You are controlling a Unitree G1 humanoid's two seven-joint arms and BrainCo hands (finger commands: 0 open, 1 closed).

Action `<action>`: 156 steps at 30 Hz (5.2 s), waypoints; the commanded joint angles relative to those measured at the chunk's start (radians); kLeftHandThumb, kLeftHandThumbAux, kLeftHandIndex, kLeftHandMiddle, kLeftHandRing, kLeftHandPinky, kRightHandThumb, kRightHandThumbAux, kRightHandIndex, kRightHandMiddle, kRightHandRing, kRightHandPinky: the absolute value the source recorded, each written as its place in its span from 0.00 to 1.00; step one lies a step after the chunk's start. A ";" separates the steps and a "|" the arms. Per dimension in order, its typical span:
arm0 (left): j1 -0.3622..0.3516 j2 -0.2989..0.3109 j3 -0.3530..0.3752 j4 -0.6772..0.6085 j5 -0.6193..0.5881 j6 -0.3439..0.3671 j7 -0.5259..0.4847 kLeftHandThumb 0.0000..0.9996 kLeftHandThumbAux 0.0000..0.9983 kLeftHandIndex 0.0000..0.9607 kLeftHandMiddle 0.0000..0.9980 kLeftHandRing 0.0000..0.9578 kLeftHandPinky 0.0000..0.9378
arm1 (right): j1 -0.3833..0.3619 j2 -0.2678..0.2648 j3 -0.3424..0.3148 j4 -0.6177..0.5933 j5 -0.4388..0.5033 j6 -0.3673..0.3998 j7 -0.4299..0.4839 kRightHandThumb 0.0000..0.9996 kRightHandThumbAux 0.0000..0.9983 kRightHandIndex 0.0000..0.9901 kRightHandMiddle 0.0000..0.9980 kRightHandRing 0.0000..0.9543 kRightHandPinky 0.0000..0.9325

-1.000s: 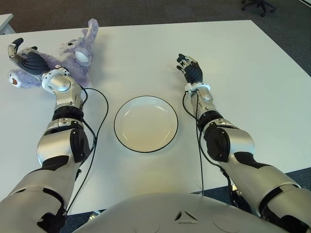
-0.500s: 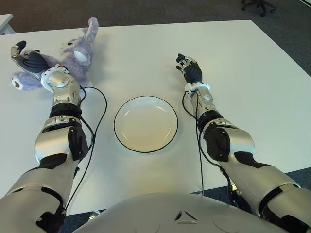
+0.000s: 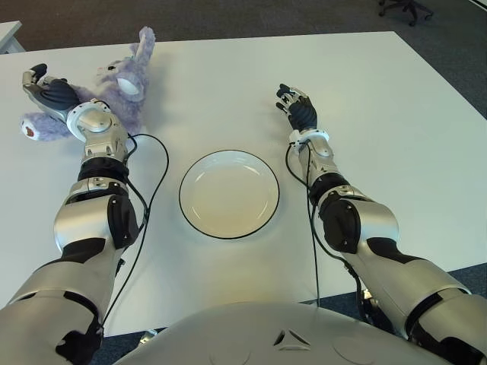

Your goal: Put the doll into the plate.

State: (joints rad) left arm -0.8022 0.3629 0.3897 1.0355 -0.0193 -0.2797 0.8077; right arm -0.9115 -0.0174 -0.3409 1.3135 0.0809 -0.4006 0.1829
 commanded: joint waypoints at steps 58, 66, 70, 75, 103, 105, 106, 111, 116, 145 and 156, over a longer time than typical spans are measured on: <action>-0.039 -0.029 0.082 0.065 -0.161 -0.087 -0.168 0.71 0.70 0.46 0.81 0.85 0.88 | 0.018 0.008 -0.013 0.028 0.013 0.045 -0.014 0.70 0.73 0.40 0.15 0.13 0.15; -0.043 -0.024 0.058 0.064 -0.137 -0.068 -0.162 0.71 0.70 0.46 0.83 0.88 0.90 | 0.018 0.010 -0.001 0.029 -0.004 0.050 -0.044 0.70 0.73 0.41 0.15 0.13 0.16; -0.044 -0.021 0.044 0.063 -0.126 -0.058 -0.162 0.71 0.71 0.46 0.84 0.88 0.91 | 0.017 0.012 0.003 0.029 -0.006 0.051 -0.056 0.70 0.73 0.41 0.16 0.13 0.16; -0.048 -0.017 0.034 0.066 -0.118 -0.044 -0.170 0.70 0.71 0.46 0.84 0.89 0.89 | 0.017 0.013 0.008 0.030 -0.008 0.050 -0.064 0.70 0.73 0.40 0.16 0.14 0.16; -0.069 -0.017 -0.039 0.047 -0.083 -0.025 -0.256 0.70 0.71 0.46 0.86 0.91 0.92 | 0.016 0.017 0.015 0.028 -0.016 0.043 -0.087 0.70 0.73 0.41 0.16 0.14 0.16; -0.073 -0.015 -0.043 0.045 -0.081 -0.016 -0.265 0.70 0.71 0.46 0.86 0.91 0.91 | 0.016 0.018 0.016 0.028 -0.017 0.046 -0.088 0.70 0.73 0.41 0.16 0.14 0.16; -0.075 -0.015 -0.045 0.045 -0.080 -0.012 -0.269 0.70 0.71 0.46 0.86 0.91 0.91 | 0.016 0.019 0.015 0.028 -0.016 0.046 -0.087 0.70 0.73 0.41 0.16 0.14 0.16; -0.087 -0.016 -0.058 0.041 -0.072 0.004 -0.262 0.70 0.71 0.46 0.86 0.91 0.91 | 0.019 0.021 0.012 0.026 -0.011 0.039 -0.077 0.70 0.73 0.40 0.16 0.14 0.15; -0.092 -0.015 -0.063 0.039 -0.072 0.008 -0.276 0.70 0.71 0.46 0.85 0.90 0.90 | 0.024 0.021 0.012 0.024 -0.010 0.029 -0.057 0.70 0.73 0.40 0.15 0.13 0.15; -0.172 -0.006 -0.118 0.057 0.025 0.062 -0.188 0.71 0.71 0.46 0.83 0.88 0.91 | 0.027 0.017 0.016 0.028 -0.017 0.036 -0.068 0.70 0.73 0.40 0.16 0.13 0.18; -0.208 -0.017 -0.148 0.039 0.062 0.106 -0.153 0.70 0.71 0.46 0.84 0.89 0.92 | 0.031 0.021 0.018 0.028 -0.022 0.028 -0.073 0.70 0.73 0.40 0.15 0.13 0.16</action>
State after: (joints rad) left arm -0.9833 0.3501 0.2540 1.0788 0.0280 -0.1966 0.6334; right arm -0.9157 -0.0075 -0.3268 1.3157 0.0634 -0.4079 0.1206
